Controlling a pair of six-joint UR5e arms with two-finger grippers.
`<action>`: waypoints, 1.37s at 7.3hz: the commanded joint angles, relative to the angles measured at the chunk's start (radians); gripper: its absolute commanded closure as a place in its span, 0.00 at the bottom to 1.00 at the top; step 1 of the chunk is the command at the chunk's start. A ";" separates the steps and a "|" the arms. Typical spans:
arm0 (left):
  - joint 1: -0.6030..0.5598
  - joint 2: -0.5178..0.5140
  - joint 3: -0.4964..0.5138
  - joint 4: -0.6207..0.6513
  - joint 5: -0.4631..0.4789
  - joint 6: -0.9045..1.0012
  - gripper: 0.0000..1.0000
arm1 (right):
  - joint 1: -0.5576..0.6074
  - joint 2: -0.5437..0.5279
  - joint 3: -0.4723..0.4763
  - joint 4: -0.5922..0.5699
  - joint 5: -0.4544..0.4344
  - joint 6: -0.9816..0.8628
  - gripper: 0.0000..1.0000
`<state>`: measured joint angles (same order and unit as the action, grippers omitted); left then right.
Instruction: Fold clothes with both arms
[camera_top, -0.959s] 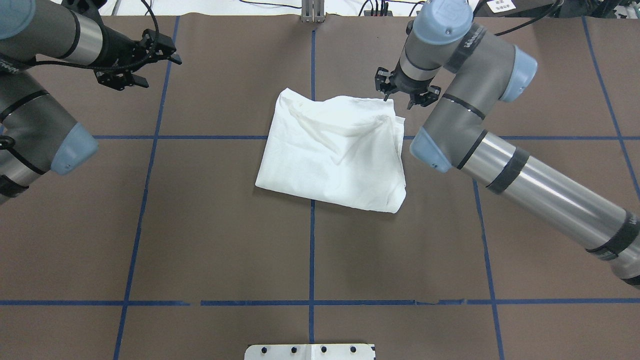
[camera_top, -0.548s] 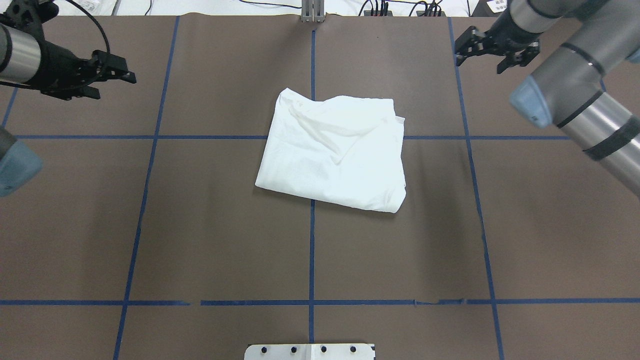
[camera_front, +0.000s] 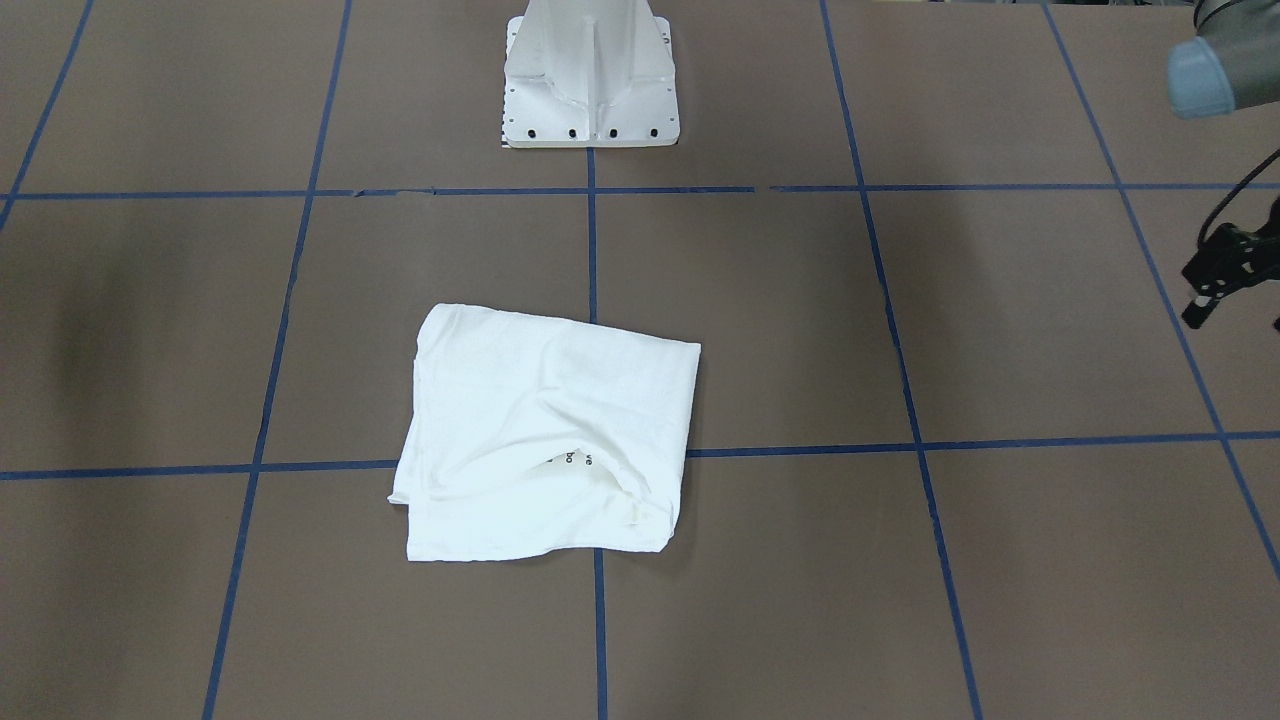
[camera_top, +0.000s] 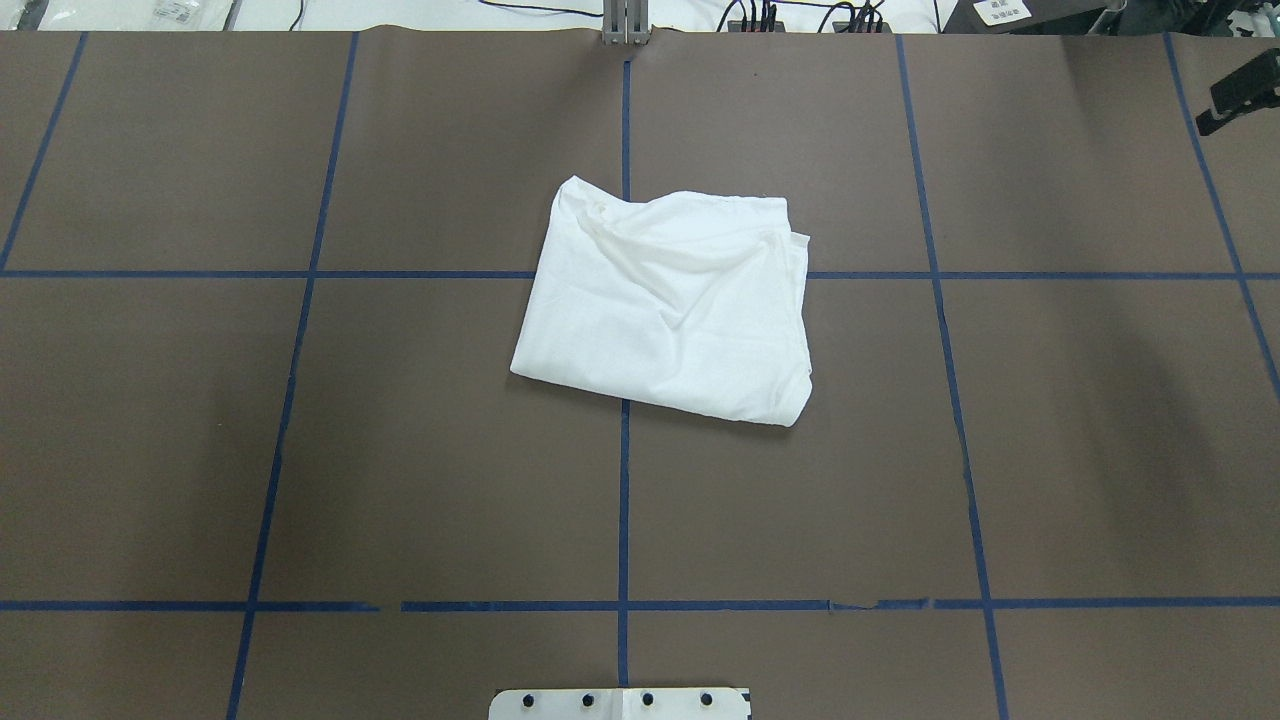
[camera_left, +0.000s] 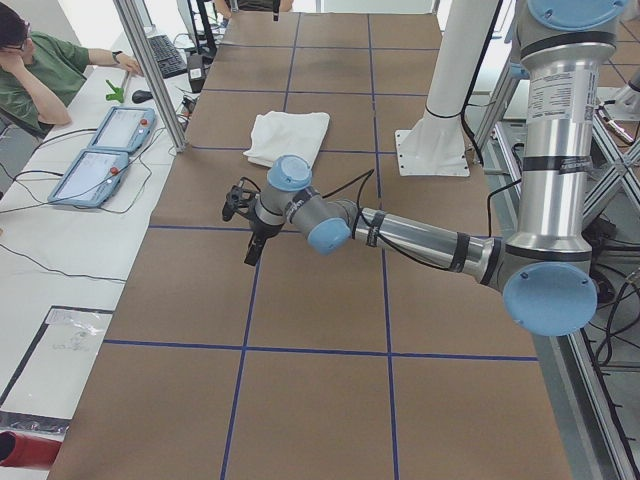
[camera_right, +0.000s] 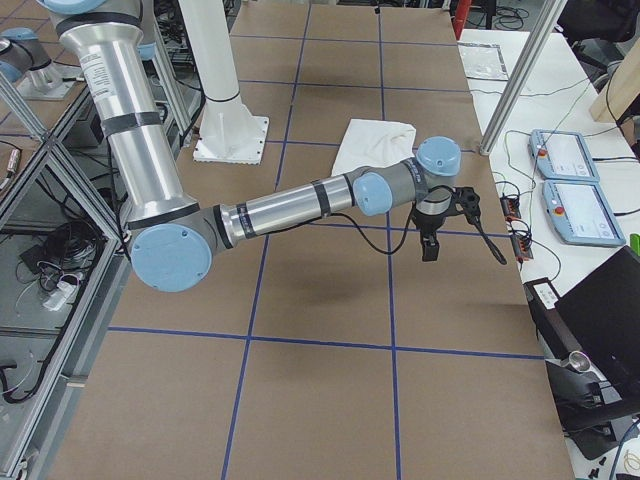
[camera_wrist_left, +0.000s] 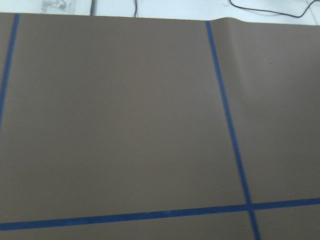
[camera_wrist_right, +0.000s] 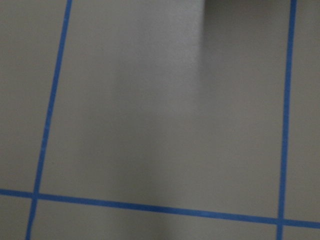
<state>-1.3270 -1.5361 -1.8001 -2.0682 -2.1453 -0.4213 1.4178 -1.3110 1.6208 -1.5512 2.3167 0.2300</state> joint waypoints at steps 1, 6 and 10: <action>-0.127 0.016 0.013 0.152 -0.001 0.340 0.01 | 0.088 -0.077 0.063 -0.175 -0.013 -0.310 0.00; -0.184 0.023 0.143 0.129 -0.022 0.398 0.01 | 0.090 -0.134 -0.024 -0.182 -0.014 -0.318 0.00; -0.196 0.028 0.094 0.453 -0.145 0.409 0.01 | 0.093 -0.152 -0.082 -0.182 0.127 -0.314 0.00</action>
<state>-1.5191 -1.5086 -1.6949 -1.6912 -2.2464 -0.0210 1.5106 -1.4598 1.5477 -1.7335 2.4223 -0.0852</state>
